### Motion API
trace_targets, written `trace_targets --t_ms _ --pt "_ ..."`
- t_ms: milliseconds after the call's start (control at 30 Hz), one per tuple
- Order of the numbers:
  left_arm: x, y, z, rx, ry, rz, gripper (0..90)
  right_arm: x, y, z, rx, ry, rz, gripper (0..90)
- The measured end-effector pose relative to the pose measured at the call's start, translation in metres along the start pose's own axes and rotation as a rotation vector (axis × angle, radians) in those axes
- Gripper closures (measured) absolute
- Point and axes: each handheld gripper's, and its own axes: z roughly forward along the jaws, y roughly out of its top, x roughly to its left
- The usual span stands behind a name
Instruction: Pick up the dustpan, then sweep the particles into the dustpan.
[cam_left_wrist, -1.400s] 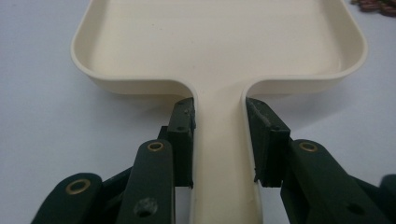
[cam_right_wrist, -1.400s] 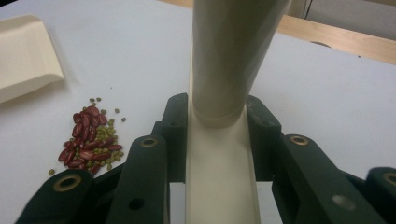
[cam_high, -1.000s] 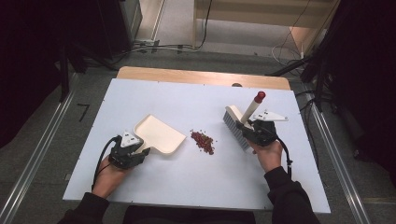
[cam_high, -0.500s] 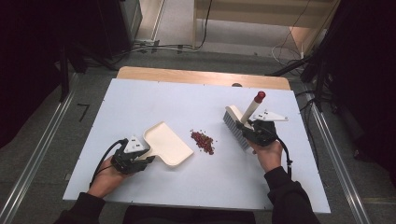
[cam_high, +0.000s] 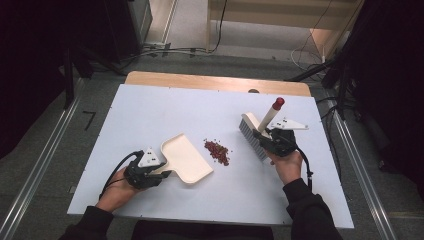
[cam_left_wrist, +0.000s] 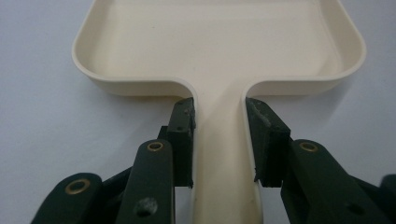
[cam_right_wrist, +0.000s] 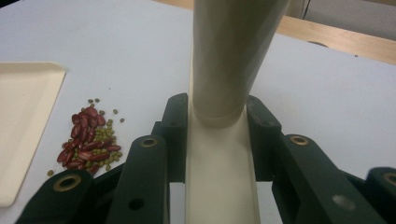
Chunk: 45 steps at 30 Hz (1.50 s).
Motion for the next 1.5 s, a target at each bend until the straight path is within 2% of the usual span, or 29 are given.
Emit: trace_targets --t_ms 333,1500 --pt "-0.0012 0.0017 0.0011 0.001 -0.008 0.017 66.6 0.0002 0.0000 0.0001 -0.001 -0.001 0.001 63.7" --pt "-0.0020 0.0061 0.0034 0.003 -0.038 0.036 66.6 -0.0001 -0.0001 -0.0007 -0.006 -0.011 0.010 63.7"
